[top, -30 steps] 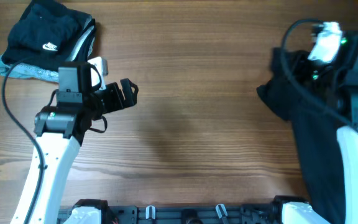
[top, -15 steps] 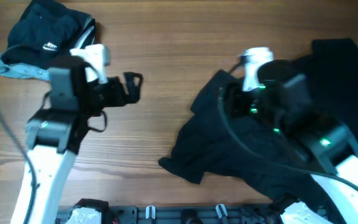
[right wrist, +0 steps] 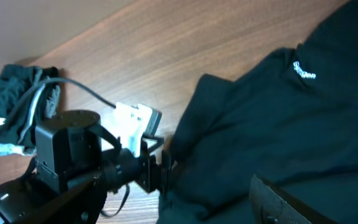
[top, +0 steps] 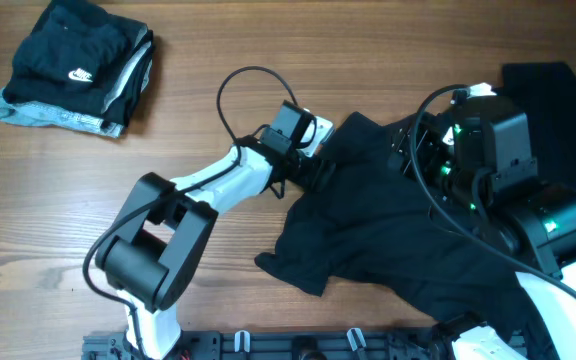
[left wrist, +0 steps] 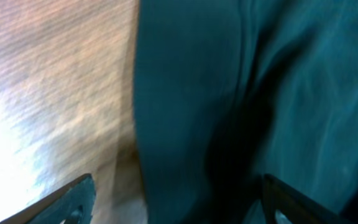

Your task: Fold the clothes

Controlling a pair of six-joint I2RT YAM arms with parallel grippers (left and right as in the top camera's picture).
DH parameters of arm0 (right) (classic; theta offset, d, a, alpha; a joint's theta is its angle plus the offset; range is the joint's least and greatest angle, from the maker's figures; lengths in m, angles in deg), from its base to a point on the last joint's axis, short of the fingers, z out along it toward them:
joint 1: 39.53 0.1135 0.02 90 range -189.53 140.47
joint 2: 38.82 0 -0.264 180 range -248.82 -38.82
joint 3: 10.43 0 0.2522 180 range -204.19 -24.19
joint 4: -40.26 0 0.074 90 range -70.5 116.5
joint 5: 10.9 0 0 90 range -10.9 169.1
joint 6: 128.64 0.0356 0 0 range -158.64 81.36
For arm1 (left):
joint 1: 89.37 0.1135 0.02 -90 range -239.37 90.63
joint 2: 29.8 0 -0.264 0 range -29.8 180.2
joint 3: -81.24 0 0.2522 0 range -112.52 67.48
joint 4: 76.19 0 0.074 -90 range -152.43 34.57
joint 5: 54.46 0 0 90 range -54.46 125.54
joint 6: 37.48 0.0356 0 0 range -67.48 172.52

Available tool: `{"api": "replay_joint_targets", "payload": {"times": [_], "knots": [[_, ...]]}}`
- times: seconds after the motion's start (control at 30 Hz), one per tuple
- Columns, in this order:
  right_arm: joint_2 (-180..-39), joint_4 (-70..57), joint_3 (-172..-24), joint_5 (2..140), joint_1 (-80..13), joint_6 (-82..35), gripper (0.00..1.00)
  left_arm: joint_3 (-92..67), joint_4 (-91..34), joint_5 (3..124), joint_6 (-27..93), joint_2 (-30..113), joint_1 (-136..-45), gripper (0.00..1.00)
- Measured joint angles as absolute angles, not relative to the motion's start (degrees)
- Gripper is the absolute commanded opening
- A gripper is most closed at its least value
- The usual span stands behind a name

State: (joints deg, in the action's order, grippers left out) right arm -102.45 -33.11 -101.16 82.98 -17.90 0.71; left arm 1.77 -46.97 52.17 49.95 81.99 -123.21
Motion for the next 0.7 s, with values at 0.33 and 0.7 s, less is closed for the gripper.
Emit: {"api": "replay_joint_targets", "payload": {"times": [0.33, 0.7], "knots": [[-102.96, -34.18, -101.16, 82.96, -17.90, 1.02, 0.80, 0.24, -46.44, 44.34, 45.43, 84.19, -122.07, 0.04], [-103.00, -35.10, -101.16, 84.11, -17.90, 1.06, 0.80, -1.84, -28.65, 24.12, 44.97, 72.28, -83.23, 0.04]]}}
